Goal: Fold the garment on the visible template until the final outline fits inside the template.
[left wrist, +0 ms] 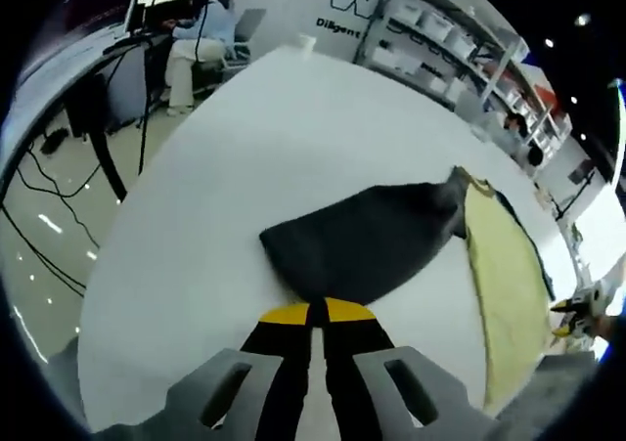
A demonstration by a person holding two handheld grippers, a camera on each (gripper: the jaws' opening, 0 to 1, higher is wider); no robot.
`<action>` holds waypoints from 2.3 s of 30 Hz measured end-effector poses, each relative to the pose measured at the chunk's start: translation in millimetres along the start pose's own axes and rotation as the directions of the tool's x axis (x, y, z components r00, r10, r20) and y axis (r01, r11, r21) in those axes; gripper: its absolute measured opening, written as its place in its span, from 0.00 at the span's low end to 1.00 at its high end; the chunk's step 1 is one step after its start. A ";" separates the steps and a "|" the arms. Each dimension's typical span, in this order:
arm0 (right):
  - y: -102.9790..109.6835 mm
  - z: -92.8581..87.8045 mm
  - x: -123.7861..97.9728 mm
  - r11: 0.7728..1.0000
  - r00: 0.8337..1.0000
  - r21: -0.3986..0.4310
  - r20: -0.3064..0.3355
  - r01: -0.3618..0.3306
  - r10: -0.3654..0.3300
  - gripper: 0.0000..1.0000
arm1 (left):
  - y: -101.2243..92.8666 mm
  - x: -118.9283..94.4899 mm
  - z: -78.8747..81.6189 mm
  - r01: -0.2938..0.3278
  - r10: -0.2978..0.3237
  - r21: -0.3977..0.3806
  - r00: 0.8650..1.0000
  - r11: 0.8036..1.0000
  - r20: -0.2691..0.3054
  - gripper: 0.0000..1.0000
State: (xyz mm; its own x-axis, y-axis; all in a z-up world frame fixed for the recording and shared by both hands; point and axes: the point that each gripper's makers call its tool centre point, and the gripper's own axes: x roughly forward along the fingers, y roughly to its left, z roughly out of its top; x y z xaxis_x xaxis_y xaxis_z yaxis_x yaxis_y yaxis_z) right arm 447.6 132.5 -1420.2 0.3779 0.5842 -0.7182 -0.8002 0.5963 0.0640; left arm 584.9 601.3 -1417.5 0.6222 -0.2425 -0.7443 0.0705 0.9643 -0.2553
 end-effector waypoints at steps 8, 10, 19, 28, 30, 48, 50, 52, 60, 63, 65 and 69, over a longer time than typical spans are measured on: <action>-1.1 1.8 0.6 1.000 1.000 0.002 0.007 0.001 -0.001 0.34 | -5.1 -6.2 -9.8 0.020 -0.003 0.419 0.999 0.908 -0.041 0.14; -1.3 1.5 0.4 1.000 1.000 0.000 0.007 0.002 -0.002 0.34 | -7.1 -7.3 -10.7 0.028 -0.004 0.532 0.999 0.846 -0.047 0.17; 0.6 -1.9 -0.6 1.000 1.000 0.004 0.003 0.004 -0.005 0.33 | -11.3 5.8 -16.5 0.094 0.007 0.787 0.992 0.609 -0.124 0.16; 2.8 -7.1 -3.7 1.000 1.000 0.017 -0.004 0.011 -0.011 0.33 | -16.6 13.0 -11.7 0.163 -0.017 0.796 0.982 0.582 -0.188 0.02; 2.6 -7.7 -3.6 1.000 1.000 0.018 -0.005 0.011 -0.011 0.33 | -16.1 11.8 -11.4 0.170 -0.017 0.776 0.979 0.607 -0.201 0.02; 2.8 -2.7 4.4 1.000 1.000 0.014 -0.005 -0.002 0.002 0.32 | -36.2 -31.6 83.9 0.164 -0.167 0.698 0.984 0.697 -0.065 0.02; 3.3 -2.1 5.4 1.000 1.000 0.014 -0.005 -0.004 0.004 0.32 | -37.2 -33.4 92.5 0.157 -0.172 0.703 0.984 0.694 -0.050 0.02; 3.7 -1.5 6.1 1.000 1.000 0.012 -0.005 -0.005 0.005 0.32 | -39.0 -35.9 103.1 0.156 -0.187 0.692 0.982 0.705 -0.031 0.02; 4.9 -0.4 7.6 1.000 1.000 0.010 -0.007 -0.006 0.006 0.32 | -35.1 -44.0 143.6 0.134 -0.220 0.591 0.973 0.795 0.074 0.02; 4.5 -0.5 7.5 1.000 1.000 0.010 -0.008 -0.005 0.005 0.33 | -31.1 -49.2 157.6 0.126 -0.223 0.543 0.968 0.830 0.115 0.02; 4.4 -0.9 7.6 1.000 1.000 0.010 -0.010 -0.006 0.006 0.33 | -27.6 -53.5 168.6 0.127 -0.228 0.492 0.962 0.861 0.150 0.02; 4.3 -1.2 8.5 1.000 1.000 0.008 -0.012 -0.007 0.007 0.33 | -15.1 -57.9 189.4 0.134 -0.225 0.407 0.956 0.903 0.186 0.02</action>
State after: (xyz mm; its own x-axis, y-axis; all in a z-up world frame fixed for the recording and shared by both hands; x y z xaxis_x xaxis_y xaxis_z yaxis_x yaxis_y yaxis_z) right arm 446.9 139.3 -1426.9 0.3665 0.5819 -0.7260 -0.7993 0.5963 0.0744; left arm 695.5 621.0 -1253.6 0.7243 -0.4294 -0.5394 0.4643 0.8822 -0.0787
